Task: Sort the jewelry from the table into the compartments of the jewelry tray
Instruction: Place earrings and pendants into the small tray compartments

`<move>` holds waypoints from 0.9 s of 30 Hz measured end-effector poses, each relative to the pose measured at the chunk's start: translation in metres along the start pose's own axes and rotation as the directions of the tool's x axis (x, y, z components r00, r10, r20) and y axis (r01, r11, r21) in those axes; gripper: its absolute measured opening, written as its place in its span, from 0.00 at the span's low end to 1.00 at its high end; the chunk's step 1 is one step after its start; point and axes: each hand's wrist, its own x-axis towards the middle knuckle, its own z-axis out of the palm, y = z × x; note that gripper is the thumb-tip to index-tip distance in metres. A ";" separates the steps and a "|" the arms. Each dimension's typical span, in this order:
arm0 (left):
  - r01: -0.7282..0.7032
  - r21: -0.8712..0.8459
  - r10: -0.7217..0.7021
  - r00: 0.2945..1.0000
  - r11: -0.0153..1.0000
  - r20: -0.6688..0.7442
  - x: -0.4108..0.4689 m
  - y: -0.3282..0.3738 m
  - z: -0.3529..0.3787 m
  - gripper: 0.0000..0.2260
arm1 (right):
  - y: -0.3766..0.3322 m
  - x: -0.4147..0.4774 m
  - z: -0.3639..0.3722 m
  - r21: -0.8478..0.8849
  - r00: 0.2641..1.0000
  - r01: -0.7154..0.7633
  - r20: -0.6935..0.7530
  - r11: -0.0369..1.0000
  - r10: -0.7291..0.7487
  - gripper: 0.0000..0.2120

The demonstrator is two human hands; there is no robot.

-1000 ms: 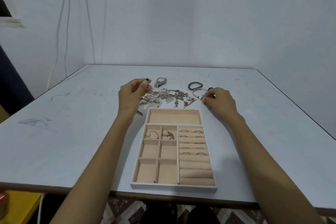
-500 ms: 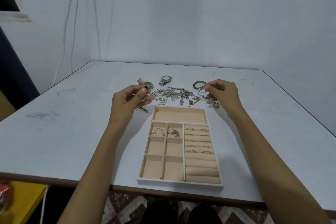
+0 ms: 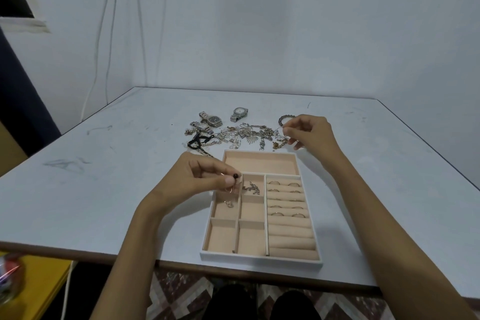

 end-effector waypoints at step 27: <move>-0.001 0.198 -0.031 0.987 0.980 0.159 -0.003 -0.020 -0.004 0.11 | -0.002 -0.004 0.005 -0.067 0.999 0.035 -0.010 0.997 -0.036 0.02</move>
